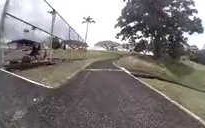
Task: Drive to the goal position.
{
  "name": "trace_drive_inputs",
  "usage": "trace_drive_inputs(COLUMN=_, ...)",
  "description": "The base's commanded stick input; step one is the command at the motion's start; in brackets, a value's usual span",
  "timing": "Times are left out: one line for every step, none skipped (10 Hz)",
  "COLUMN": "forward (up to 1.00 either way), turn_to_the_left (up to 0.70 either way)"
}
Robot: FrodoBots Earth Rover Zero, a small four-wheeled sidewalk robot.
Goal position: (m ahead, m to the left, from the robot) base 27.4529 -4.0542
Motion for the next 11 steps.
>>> trace_drive_inputs(forward=0.67, turn_to_the_left=0.01)
trace_drive_inputs(forward=0.68, turn_to_the_left=0.01)
trace_drive_inputs(forward=0.67, turn_to_the_left=0.01)
trace_drive_inputs(forward=0.67, turn_to_the_left=0.01)
trace_drive_inputs(forward=0.67, turn_to_the_left=0.01)
trace_drive_inputs(forward=0.67, turn_to_the_left=0.01)
trace_drive_inputs(forward=0.67, turn_to_the_left=0.01)
trace_drive_inputs(forward=0.67, turn_to_the_left=0.01)
trace_drive_inputs(forward=0.67, turn_to_the_left=0.01)
trace_drive_inputs(forward=0.69, turn_to_the_left=0.01)
trace_drive_inputs(forward=0.70, turn_to_the_left=0.01)
